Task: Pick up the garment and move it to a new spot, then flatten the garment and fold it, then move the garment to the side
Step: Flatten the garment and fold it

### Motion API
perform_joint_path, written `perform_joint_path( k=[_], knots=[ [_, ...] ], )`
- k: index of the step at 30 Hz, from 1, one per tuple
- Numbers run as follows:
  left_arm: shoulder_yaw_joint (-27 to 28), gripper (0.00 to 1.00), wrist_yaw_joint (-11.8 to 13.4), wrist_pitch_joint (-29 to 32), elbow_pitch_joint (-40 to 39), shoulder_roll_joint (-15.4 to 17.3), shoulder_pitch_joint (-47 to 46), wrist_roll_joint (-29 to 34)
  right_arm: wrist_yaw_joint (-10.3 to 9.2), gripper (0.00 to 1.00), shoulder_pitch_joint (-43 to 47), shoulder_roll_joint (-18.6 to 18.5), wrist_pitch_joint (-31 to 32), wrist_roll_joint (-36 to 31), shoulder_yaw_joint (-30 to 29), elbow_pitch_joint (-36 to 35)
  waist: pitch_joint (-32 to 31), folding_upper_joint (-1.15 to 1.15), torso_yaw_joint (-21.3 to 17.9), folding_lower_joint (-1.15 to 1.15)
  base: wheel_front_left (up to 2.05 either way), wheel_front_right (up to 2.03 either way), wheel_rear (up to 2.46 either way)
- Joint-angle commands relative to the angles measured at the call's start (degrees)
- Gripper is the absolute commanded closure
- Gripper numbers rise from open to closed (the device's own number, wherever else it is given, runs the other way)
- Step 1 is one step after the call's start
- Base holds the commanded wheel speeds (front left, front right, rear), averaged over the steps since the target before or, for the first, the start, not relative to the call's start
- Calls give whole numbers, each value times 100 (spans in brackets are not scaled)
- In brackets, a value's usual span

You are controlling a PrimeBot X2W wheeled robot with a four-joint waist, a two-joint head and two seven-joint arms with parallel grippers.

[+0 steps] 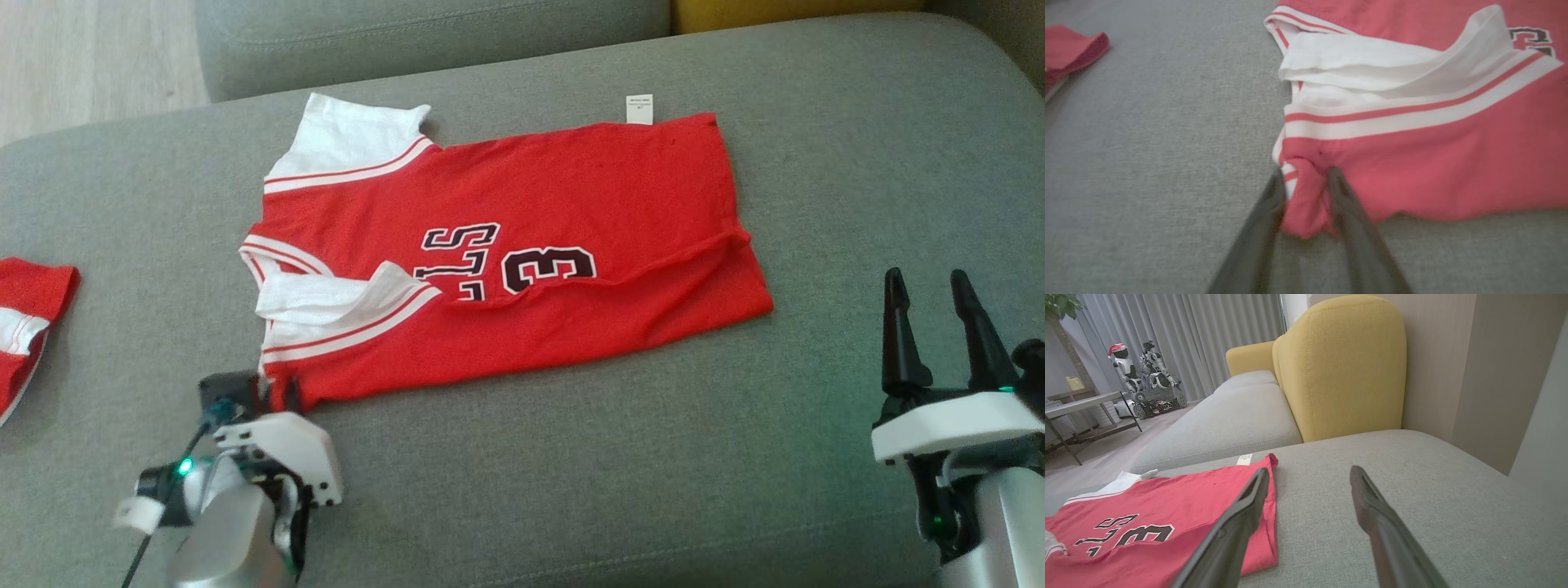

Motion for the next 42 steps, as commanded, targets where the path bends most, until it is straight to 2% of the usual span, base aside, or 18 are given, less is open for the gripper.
perform_joint_path(
  k=[1, 5, 9, 17, 20, 26, 36, 37, 38, 39, 42],
  knots=[
    [70, 100, -7, 73, 33, 88, -106, -13, -4, 0, -153, -43, 18, -30, 83, -231, 7, 0, 26, 0, 0, 0, 0],
    [37, 100, -122, -100, -12, 67, -216, -59, -4, 0, -157, -11, 59, -25, 100, -213, 13, 0, 150, 0, 0, 0, 0],
    [50, 100, -142, -295, -462, 48, -244, -74, -4, 0, -192, 58, 281, 35, 239, -11, 21, 0, 311, 0, 0, 0, 0],
    [-28, 100, -123, -336, -1983, 14, 135, 99, -4, 0, -693, 277, 1058, 319, -15, 1165, 152, 0, 636, 0, 0, 0, 0],
    [-136, 100, -159, -336, -2264, -3, 256, 147, -4, 0, -944, 182, 1123, 45, -5, 1620, 219, 0, 729, 0, 0, 0, 0],
    [-317, 100, -172, -337, -2483, -30, 374, 177, -4, 0, -1440, 210, 1152, 100, -53, 2444, 332, 0, 823, 0, 0, 0, 0],
    [-436, 100, -176, -332, -2611, -26, 263, 185, -4, 0, -2220, -57, 1330, 65, 280, 3400, 581, 0, 854, 0, 0, 0, 0],
    [-446, 100, -178, -331, -2608, -26, 238, 184, -4, 35, -2291, -86, 1425, 122, 385, 3490, 596, 0, 860, 0, 0, 0, 0],
    [-454, 100, -179, -330, -2601, -26, 211, 182, -4, 91, -2354, -120, 1508, 204, 488, 3555, 606, 0, 867, 0, 0, 0, 0],
    [-459, 100, -178, -329, -2592, -26, 184, 178, -4, 100, -2410, -159, 1578, 295, 604, 3595, 612, 0, 875, 0, 0, 0, 0],
    [-455, 100, -161, -329, -2552, -18, 130, 157, -4, 100, -2508, -309, 1714, 587, 920, 3618, 587, 0, 887, 0, 0, 0, 0]
  ],
)
